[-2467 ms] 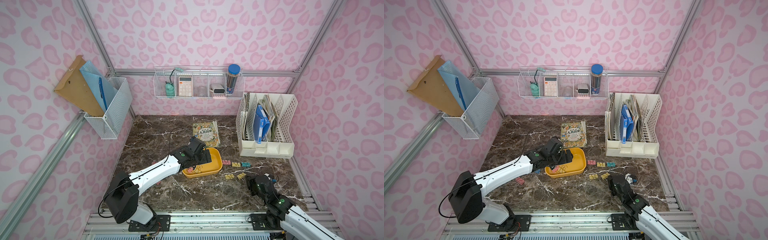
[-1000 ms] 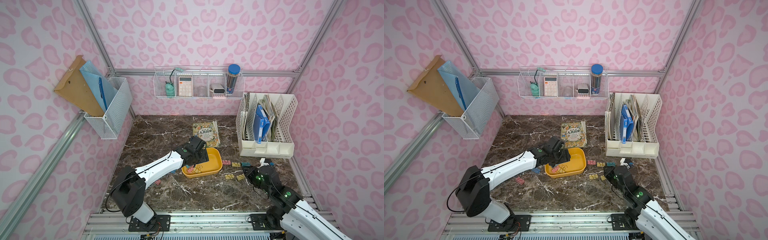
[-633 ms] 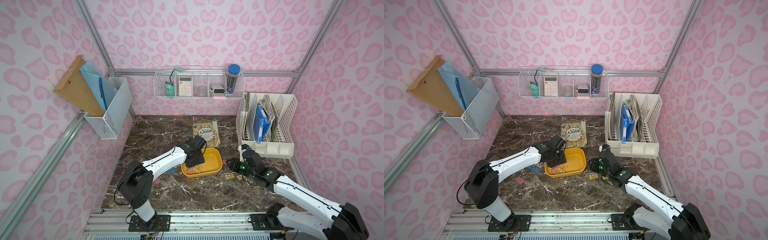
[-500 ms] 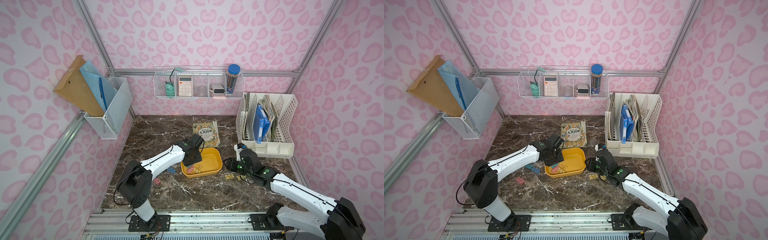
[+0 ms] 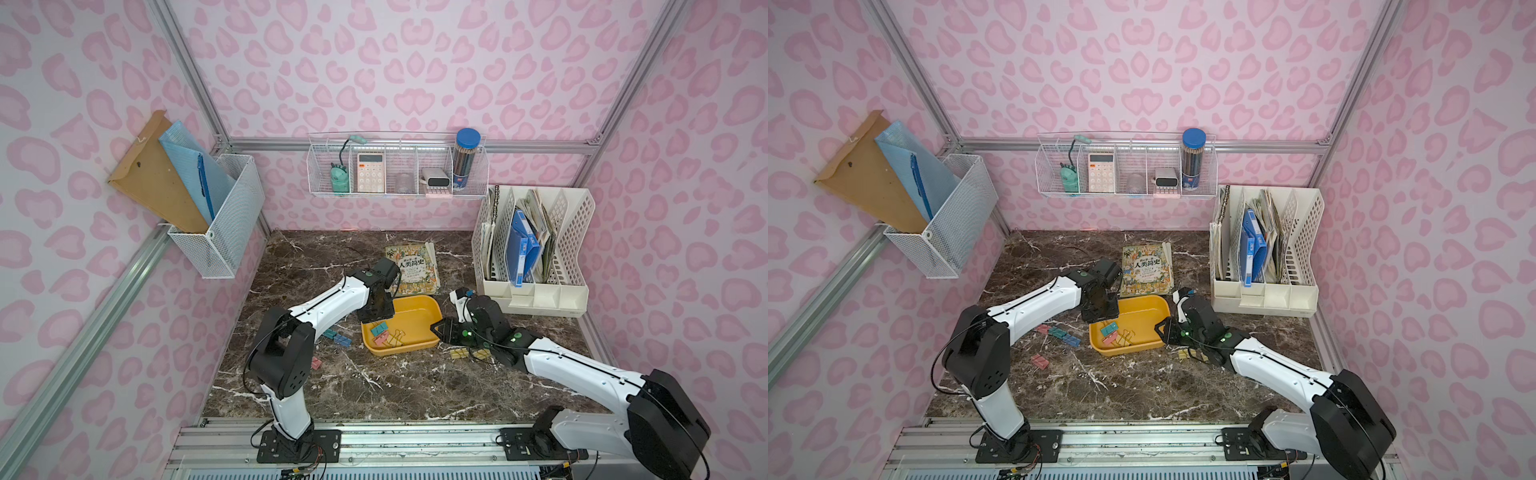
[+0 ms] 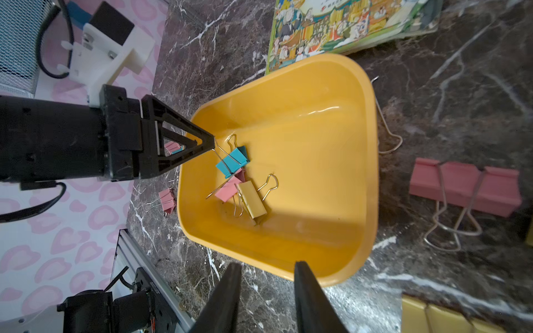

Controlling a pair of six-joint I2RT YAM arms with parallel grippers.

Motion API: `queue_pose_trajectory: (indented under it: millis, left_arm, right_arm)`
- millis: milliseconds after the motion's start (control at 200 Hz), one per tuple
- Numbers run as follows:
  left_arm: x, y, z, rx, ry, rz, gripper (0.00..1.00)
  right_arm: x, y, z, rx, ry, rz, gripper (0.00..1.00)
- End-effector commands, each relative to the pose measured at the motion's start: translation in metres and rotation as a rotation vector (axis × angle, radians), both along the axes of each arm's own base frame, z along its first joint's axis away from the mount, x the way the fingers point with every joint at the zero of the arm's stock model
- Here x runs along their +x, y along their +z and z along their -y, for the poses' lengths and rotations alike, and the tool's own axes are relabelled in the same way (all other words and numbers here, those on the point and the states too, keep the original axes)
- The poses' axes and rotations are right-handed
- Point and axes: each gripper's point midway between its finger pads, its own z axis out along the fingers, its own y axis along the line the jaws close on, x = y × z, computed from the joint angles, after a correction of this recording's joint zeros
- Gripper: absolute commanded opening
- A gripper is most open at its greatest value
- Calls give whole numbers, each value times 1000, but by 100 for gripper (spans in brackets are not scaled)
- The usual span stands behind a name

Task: Take out the binder clips from the storage box
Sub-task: Pick up the binder clip from the storage box.

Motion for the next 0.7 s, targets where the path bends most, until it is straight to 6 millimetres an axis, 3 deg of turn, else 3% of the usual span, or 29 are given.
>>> queue_pose_trajectory:
  millis: [0, 145, 400, 695]
  left_arm:
    - [-4, -5, -10, 64, -49, -30, 53]
    - [1, -12, -7, 68, -92, -39, 53]
    - [6, -15, -7, 63, -122, -53, 40]
    - [11, -19, -7, 75, -180, -58, 35]
  right_arm:
    - [2, 9, -9, 33, 28, 27, 36]
    - [1, 2, -13, 28, 39, 1, 36]
    - [-1, -5, -13, 15, 36, -25, 36]
    - [-3, -6, -10, 11, 26, -37, 36]
